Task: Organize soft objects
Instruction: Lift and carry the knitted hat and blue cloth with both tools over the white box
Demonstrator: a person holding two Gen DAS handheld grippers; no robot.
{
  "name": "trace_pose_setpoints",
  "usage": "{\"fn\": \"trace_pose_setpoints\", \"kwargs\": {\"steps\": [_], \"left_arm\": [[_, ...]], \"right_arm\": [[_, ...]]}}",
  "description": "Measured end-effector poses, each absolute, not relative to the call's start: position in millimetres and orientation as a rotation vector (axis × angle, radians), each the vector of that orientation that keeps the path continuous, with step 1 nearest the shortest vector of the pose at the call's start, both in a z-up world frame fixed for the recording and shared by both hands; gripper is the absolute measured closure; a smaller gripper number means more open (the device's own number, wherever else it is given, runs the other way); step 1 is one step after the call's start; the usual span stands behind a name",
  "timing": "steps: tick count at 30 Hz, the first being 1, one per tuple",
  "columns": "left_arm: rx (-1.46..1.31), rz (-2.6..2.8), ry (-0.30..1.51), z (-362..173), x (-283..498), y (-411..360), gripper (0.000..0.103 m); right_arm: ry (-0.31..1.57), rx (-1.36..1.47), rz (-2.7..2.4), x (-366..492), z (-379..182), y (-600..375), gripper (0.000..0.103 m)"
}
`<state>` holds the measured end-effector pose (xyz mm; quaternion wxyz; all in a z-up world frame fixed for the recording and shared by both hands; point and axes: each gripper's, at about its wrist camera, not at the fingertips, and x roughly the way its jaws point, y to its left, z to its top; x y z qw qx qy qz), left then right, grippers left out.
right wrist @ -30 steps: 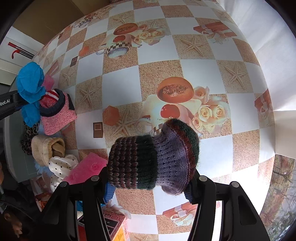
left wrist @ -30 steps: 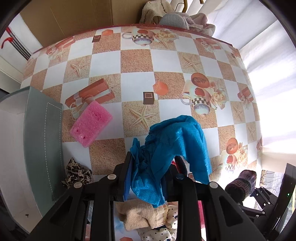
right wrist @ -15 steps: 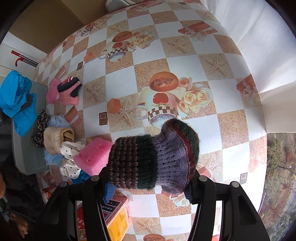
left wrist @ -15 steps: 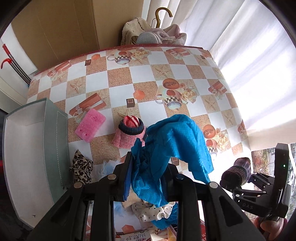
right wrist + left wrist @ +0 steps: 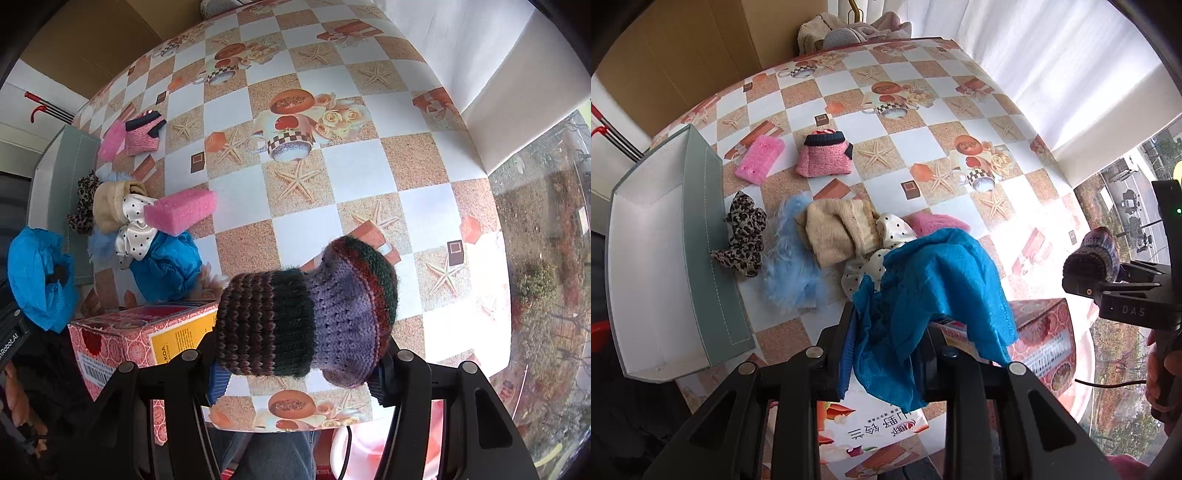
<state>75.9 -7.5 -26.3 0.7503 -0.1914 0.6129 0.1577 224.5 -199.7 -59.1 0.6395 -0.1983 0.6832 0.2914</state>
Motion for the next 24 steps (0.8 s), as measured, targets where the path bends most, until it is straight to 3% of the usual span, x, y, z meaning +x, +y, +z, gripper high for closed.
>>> {"fn": "trace_pose_setpoints", "kwargs": {"steps": [12,24], "left_arm": [[-0.406,0.302,1.323,-19.6,9.8,-35.7,0.074],[-0.496,0.452,1.249,-8.0,-53.8,-3.8,0.074]], "right_arm": [[1.611,-0.595,0.764,121.7,-44.9,-219.6,0.043],[1.543,-0.792,1.068,39.0,-17.1,-146.6,0.043]]}}
